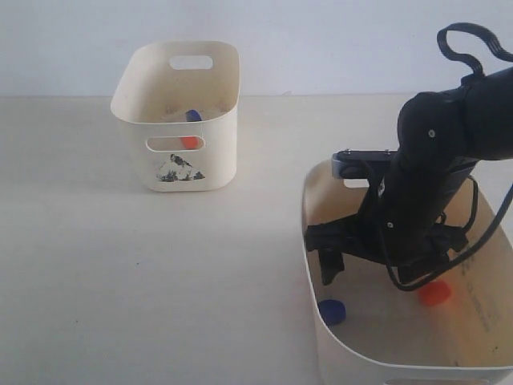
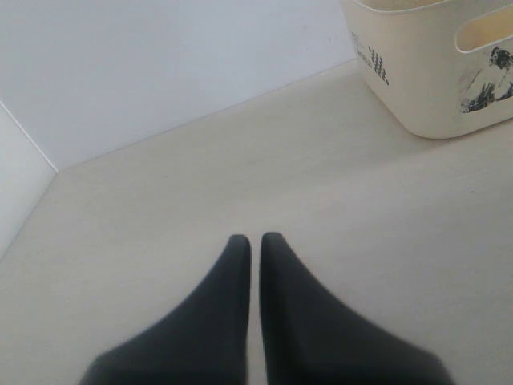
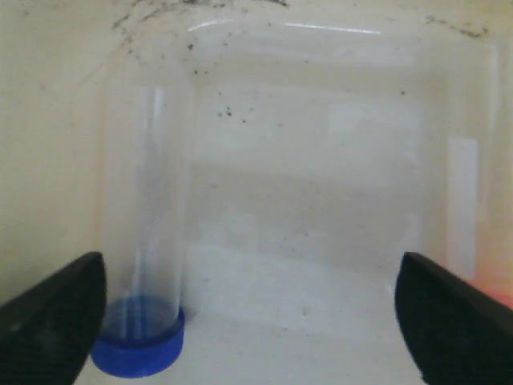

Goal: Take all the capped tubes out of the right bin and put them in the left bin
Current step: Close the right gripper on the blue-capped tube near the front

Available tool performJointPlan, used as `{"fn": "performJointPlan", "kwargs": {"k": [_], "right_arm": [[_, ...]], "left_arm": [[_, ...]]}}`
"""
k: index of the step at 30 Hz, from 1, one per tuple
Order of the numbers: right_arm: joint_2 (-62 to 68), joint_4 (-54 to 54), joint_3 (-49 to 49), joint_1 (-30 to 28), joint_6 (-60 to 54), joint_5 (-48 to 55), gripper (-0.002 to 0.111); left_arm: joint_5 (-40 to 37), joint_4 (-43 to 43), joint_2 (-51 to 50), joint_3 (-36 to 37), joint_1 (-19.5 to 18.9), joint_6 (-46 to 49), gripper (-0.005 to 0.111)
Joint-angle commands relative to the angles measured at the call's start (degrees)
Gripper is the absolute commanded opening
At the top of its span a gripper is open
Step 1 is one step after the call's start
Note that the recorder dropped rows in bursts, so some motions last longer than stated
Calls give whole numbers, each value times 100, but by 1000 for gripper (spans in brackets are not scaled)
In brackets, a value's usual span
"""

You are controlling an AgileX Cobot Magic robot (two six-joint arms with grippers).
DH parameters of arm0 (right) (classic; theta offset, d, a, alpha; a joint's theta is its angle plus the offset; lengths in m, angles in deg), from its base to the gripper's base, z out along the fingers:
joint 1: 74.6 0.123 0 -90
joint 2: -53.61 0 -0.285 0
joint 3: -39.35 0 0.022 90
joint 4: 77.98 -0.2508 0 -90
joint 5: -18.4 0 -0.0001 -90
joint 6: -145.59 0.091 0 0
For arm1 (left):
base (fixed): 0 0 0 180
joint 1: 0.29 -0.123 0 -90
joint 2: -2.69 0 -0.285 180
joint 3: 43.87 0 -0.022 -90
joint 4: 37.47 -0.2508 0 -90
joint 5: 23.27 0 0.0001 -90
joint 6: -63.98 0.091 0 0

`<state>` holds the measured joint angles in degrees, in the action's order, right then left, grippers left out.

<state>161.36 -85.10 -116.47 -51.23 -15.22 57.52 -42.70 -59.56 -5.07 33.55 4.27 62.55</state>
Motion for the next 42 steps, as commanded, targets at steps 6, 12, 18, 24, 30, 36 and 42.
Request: {"fn": "performJointPlan", "kwargs": {"k": [6,12,18,24,30,36,42], "right_arm": [[-43,-1055,-33,22,-224,-387,105],[102,-1226,-33,22,-331,-551,105],[529,-1226,-33,22,-331,-799,105],[752,-1207,-33,22,-331,-667,105],[756,-1207,-33,22,-265,-676,60],[756,-1207,-33,22,-321,-641,54],[756,-1207,-33,22,-321,-553,39]], "left_arm": [[18,16,-3,-21,31,-54,4],[18,16,-3,-21,31,-54,4],[18,16,-3,-21,31,-54,4],[18,16,-3,-21,31,-54,4],[18,16,-3,-21,31,-54,4],[18,16,-3,-21,31,-54,4],[18,16,-3,-21,31,-54,4]]}}
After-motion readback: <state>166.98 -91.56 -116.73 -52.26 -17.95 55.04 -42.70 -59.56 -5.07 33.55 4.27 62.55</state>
